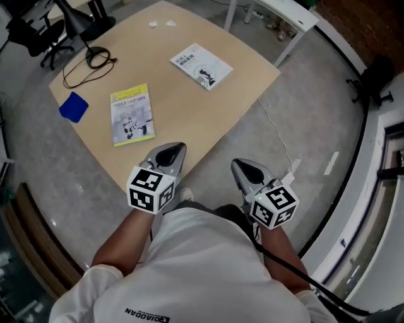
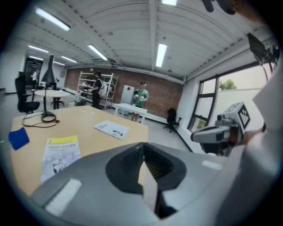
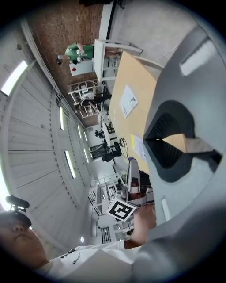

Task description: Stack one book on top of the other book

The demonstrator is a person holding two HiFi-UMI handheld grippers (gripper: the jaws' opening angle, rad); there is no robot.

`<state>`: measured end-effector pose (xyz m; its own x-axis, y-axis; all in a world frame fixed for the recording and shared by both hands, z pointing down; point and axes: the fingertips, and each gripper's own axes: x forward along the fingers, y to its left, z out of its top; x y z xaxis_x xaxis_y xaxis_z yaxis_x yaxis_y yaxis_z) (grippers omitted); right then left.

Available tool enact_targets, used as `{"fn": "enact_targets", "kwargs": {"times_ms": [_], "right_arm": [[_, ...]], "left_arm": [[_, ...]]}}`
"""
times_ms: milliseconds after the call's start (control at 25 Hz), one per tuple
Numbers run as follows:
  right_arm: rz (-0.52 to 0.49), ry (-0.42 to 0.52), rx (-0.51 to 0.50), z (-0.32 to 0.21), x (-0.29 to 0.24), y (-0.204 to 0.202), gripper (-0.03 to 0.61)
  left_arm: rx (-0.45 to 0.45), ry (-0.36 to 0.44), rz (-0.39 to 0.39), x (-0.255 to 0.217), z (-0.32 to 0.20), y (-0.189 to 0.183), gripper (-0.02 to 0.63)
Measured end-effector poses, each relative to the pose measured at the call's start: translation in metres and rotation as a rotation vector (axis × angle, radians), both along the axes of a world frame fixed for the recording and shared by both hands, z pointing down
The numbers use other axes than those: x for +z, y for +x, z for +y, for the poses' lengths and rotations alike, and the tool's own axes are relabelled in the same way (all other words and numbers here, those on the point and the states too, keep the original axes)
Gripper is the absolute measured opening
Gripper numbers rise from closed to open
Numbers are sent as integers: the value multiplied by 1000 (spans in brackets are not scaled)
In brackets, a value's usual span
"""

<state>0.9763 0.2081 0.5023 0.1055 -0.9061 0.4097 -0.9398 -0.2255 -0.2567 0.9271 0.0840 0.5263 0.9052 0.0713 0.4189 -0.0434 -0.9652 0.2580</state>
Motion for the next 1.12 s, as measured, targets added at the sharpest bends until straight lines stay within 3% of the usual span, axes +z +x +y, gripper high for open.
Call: {"fn": "enact_targets", "kwargs": {"times_ms": [280,480,640,840,960,1120], "right_arm": [[-37,-64,-390,-109,52,-34,2],[-17,-140,-512,-161,95,-52,2],[11,-181,-538,-201,127,-63,2],[-30,-196,-489,-244,159,-63,2],[-33,-225,-456,-262,179,-60,68],[-109,-303,-407,-273,207,-52,131]], "left_arm": [[-435,37,-131,53,-104,-70,6],[-641,10,-221,94,-157,-124,6],[-693,12,-268,118,-193,-143,14],[-694,-34,-310,155,-225,-148,93],[-666,-87,-350,179,-236,-149,158],[-674,-175,-324,194,-243,-148,193]]}}
